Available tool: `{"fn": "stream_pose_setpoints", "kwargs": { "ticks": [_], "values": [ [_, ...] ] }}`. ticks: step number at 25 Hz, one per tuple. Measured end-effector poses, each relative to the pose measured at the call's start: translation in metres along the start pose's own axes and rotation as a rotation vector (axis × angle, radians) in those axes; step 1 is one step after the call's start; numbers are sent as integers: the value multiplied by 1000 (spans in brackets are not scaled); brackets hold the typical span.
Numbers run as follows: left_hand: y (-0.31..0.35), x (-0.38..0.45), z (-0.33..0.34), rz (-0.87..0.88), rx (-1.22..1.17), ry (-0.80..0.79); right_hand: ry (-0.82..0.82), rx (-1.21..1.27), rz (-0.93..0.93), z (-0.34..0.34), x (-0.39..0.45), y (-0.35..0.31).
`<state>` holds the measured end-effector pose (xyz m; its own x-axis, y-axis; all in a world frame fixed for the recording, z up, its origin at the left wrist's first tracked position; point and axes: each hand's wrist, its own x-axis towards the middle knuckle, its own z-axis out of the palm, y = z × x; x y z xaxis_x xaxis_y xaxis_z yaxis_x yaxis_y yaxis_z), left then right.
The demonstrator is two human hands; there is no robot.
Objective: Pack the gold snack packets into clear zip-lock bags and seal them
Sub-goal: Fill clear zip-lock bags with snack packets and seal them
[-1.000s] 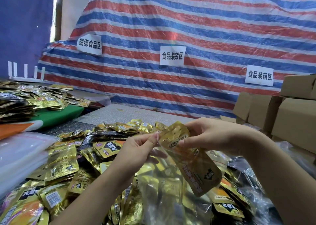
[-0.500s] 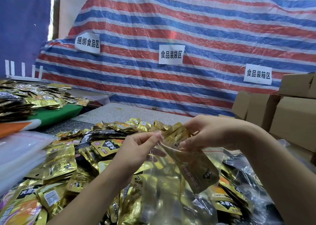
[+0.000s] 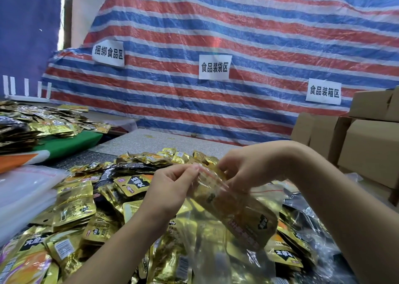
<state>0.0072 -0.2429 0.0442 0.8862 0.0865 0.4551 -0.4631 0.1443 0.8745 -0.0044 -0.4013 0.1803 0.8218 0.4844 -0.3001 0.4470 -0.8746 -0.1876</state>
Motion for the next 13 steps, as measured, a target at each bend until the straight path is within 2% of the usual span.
{"fn": "stream_pose_setpoints", "kwargs": {
  "ticks": [2, 5, 8, 13],
  "values": [
    [0, -2, 2, 0, 31, -20, -20, -156, -11, 5, 6, -6],
    [1, -2, 2, 8, 53, -4, 30, -197, -4, 11, 14, -9],
    [5, 2, 0, 12, 30, 47, 242, -96, -33, 11, 11, 0],
    [16, 0, 8, 172, 159, 122, 334, 89, -120, 11, -2, 9]
  ]
}}
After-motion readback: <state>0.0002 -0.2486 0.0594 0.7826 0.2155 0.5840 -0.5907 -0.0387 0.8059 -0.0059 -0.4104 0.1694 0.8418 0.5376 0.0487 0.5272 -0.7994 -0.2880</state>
